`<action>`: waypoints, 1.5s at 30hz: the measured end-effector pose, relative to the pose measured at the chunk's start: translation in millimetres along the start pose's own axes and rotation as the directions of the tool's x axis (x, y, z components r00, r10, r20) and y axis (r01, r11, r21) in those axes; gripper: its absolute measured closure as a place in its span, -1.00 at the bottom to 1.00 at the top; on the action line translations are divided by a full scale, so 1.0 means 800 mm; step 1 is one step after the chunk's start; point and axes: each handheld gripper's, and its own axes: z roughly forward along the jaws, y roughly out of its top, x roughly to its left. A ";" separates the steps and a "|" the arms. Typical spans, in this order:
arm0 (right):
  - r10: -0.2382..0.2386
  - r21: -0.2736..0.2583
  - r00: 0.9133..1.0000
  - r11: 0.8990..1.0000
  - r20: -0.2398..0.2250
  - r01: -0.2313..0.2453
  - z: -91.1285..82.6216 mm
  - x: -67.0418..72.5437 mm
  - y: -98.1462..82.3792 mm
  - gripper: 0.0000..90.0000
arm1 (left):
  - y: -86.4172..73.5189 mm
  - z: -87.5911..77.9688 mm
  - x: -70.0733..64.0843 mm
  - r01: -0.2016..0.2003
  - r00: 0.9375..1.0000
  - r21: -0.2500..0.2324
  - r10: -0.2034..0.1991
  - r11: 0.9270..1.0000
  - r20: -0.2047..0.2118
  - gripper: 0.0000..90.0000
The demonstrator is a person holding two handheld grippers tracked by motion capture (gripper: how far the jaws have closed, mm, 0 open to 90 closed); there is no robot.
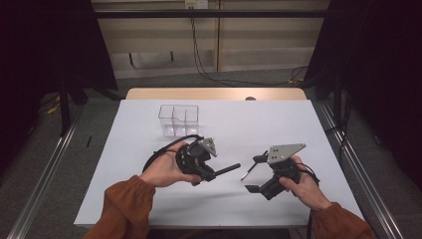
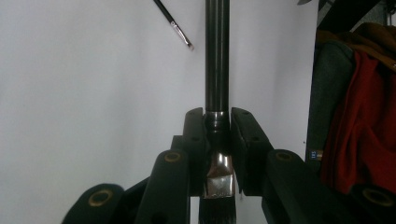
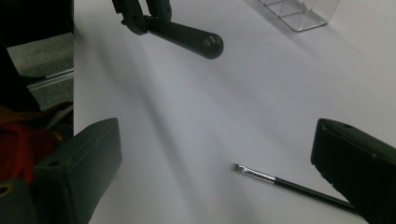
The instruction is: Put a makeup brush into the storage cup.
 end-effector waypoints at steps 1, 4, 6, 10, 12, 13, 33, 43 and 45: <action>-0.003 0.013 1.000 1.000 -0.005 0.003 0.000 0.000 0.001 -0.97 | 0.000 0.000 0.000 -0.001 1.000 0.005 0.001 1.000 0.000 0.71; -0.010 0.050 1.000 0.999 -0.026 0.011 0.002 -0.003 0.007 -0.97 | 0.000 0.000 0.001 0.000 1.000 0.013 0.000 1.000 0.002 0.71; -0.006 0.071 0.999 0.997 -0.048 0.009 0.003 -0.005 0.011 -0.97 | 0.001 0.000 0.001 0.002 1.000 0.020 -0.002 1.000 0.000 0.71; -0.024 0.122 0.996 0.992 -0.082 0.034 0.006 -0.007 0.018 -0.96 | 0.002 0.001 0.003 -0.002 1.000 0.031 0.001 1.000 0.004 0.71; -0.042 0.167 0.993 0.984 -0.112 0.060 0.010 -0.008 0.024 -0.95 | 0.003 0.001 0.003 -0.005 1.000 0.040 0.005 0.999 0.001 0.71; -0.042 0.167 0.993 0.984 -0.112 0.060 0.010 -0.008 0.024 -0.96 | 0.003 0.001 0.003 -0.006 1.000 0.043 0.006 0.999 0.003 0.71; -0.099 0.446 0.966 0.873 -0.239 0.200 0.037 -0.013 0.051 -0.91 | 0.008 0.007 0.002 -0.040 0.999 0.133 0.038 0.990 0.016 0.71; -0.088 0.484 0.963 0.850 -0.256 0.206 0.046 -0.016 0.060 -0.89 | 0.009 0.011 0.001 -0.040 0.999 0.153 0.038 0.987 0.021 0.71; -0.095 0.482 0.960 0.849 -0.264 0.216 0.047 -0.017 0.063 -0.85 | 0.009 0.011 0.002 -0.050 0.999 0.160 0.046 0.986 0.025 0.71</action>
